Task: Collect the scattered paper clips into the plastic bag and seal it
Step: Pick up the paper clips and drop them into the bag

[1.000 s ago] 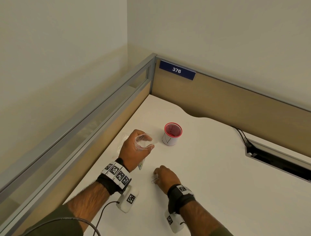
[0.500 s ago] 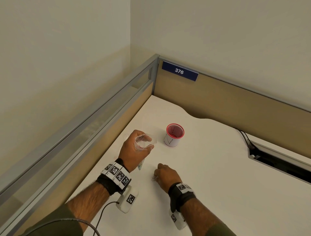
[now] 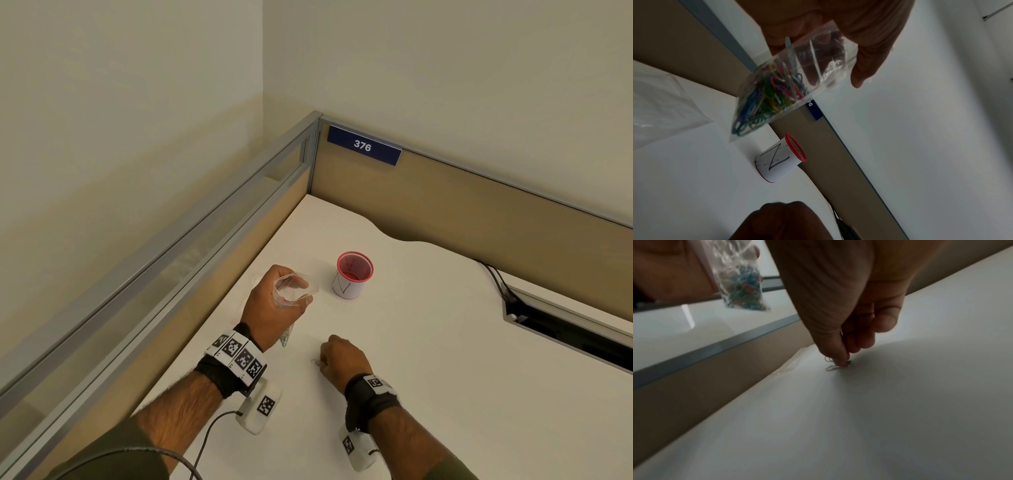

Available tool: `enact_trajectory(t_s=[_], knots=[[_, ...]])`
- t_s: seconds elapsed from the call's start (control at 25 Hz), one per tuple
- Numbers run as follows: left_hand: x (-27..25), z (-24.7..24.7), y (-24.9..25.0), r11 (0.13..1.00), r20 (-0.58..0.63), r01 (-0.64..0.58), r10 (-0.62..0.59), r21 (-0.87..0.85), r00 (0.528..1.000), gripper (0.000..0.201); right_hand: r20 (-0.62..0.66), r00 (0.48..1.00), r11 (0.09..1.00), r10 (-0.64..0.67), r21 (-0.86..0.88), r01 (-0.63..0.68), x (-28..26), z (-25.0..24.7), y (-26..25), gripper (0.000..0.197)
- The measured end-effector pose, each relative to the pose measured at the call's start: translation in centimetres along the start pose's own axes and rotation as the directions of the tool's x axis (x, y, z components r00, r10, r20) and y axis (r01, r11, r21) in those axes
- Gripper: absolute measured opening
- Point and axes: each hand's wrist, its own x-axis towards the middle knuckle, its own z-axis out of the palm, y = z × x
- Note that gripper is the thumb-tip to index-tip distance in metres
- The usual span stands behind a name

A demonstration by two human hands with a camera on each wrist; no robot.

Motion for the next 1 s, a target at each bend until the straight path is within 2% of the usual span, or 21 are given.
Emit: enact_trajectory(t_s=[0.12, 0.24, 0.32, 0.44, 0.52, 0.64, 0.76, 0.84, 0.92, 1.0], knots=[[-0.1, 0.0, 0.0, 1.0, 0.002, 0.011, -0.011, 0.0, 1.0, 0.032, -0.098, 0.993, 0.972, 0.071, 0.231, -0.047, -1.0, -2.5, 0.2, 0.012], [-0.1, 0.2, -0.2, 1.0, -0.002, 0.017, -0.017, -0.009, 1.0, 0.032, -0.35, 0.934, 0.925, 0.068, 0.374, 0.072, -2.1, -7.7, -0.7, 0.007], [-0.2, 0.6, -0.1, 1.0, -0.002, 0.009, -0.009, -0.001, 1.0, 0.032, -0.489, 0.871, 0.896, 0.043, 0.405, 0.183, -2.8, -11.6, -2.0, 0.003], [-0.3, 1.1, 0.4, 1.0, 0.019, -0.002, 0.002, 0.005, 1.0, 0.033, -0.554, 0.83, 0.913, -0.065, 0.303, 0.273, -3.4, -15.7, -4.0, 0.003], [-0.2, 1.5, 0.8, 1.0, 0.029, -0.015, 0.014, 0.013, 0.999, 0.033, -0.536, 0.83, 0.934, -0.153, 0.196, 0.299, -3.4, -16.6, -5.0, 0.006], [-0.2, 1.6, 1.0, 0.999, 0.027, -0.026, 0.026, 0.033, 0.999, 0.039, -0.492, 0.842, 0.943, -0.22, 0.112, 0.312, -3.5, -16.9, -5.7, 0.015], [-0.4, 1.4, 1.0, 1.0, 0.027, -0.021, 0.021, 0.008, 0.999, 0.034, -0.562, 0.814, 0.941, -0.151, 0.171, 0.293, -3.6, -16.9, -4.4, 0.013], [-0.6, 1.2, 1.0, 1.0, 0.016, -0.01, 0.01, 0.005, 1.0, 0.033, -0.545, 0.837, 0.942, -0.053, 0.25, 0.222, -3.2, -15.6, -2.8, 0.008], [-0.6, 1.1, 1.0, 1.0, 0.007, -0.011, 0.011, 0.001, 1.0, 0.032, -0.386, 0.922, 0.955, 0.021, 0.28, 0.096, -2.2, -12.8, -1.5, 0.003], [-0.7, 1.1, 1.1, 1.0, 0.009, -0.009, 0.009, 0.001, 1.0, 0.032, -0.132, 0.988, 0.967, 0.076, 0.252, -0.041, -1.1, -9.0, -0.7, 0.004]])
